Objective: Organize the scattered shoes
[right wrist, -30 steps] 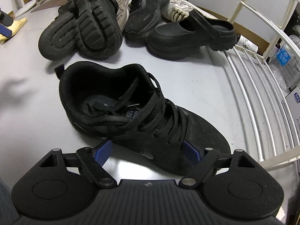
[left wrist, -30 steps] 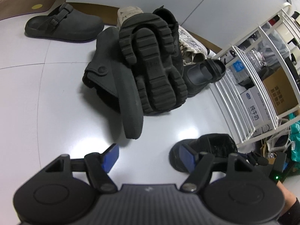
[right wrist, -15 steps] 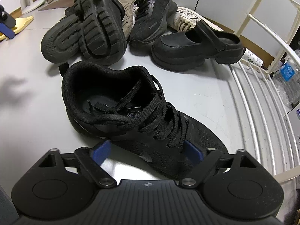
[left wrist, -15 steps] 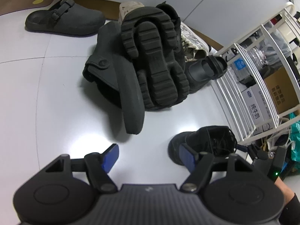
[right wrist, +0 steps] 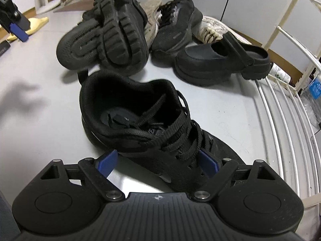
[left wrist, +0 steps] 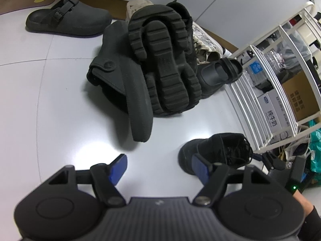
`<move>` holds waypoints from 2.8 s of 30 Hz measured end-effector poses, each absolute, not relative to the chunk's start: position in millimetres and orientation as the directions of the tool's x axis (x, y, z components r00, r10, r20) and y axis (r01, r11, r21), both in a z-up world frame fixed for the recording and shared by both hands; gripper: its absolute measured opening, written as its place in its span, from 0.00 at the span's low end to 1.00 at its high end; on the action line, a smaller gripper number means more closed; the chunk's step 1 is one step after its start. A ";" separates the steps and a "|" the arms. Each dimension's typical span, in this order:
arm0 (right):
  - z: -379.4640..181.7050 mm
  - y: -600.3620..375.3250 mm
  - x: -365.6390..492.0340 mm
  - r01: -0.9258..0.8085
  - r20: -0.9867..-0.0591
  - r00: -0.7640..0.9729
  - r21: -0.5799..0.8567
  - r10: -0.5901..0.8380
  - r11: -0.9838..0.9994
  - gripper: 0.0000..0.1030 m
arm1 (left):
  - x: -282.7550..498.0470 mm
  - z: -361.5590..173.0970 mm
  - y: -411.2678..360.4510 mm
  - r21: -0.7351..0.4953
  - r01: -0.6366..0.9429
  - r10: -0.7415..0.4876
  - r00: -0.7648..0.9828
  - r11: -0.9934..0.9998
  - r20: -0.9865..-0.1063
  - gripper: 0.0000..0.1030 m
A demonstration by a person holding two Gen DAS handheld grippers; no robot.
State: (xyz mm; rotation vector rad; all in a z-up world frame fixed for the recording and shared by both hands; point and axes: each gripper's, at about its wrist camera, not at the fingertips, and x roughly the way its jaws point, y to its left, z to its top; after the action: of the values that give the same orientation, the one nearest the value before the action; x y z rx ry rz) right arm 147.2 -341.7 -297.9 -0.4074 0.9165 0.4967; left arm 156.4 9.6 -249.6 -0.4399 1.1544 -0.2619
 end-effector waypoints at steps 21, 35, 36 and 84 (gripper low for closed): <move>-280.4 -352.0 145.0 -0.311 -0.871 0.453 0.046 0.191 0.949 0.40 | 153.8 -251.1 12.2 -0.471 -0.032 -0.421 0.398 0.882 -0.815 0.72; -301.1 -365.5 157.3 -0.315 -0.862 0.488 -0.026 0.139 0.949 0.99 | 152.9 -254.8 11.2 -0.469 -0.037 -0.420 0.386 0.882 -0.821 0.73; -303.7 -365.2 156.9 -0.315 -0.865 0.482 -0.021 0.141 0.949 0.98 | 152.9 -255.1 10.9 -0.470 -0.037 -0.421 0.385 0.882 -0.821 0.73; -317.8 -428.8 136.7 0.073 -0.912 0.407 0.078 0.042 0.994 0.76 | 243.1 -186.6 -28.4 -0.283 0.071 -0.285 0.440 0.956 -0.852 0.77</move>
State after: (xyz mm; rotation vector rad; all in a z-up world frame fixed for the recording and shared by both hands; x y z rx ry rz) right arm 136.7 -428.8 -317.8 0.1120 1.1518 -0.0200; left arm 243.1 -28.4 -186.6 -0.2179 1.0952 -0.2229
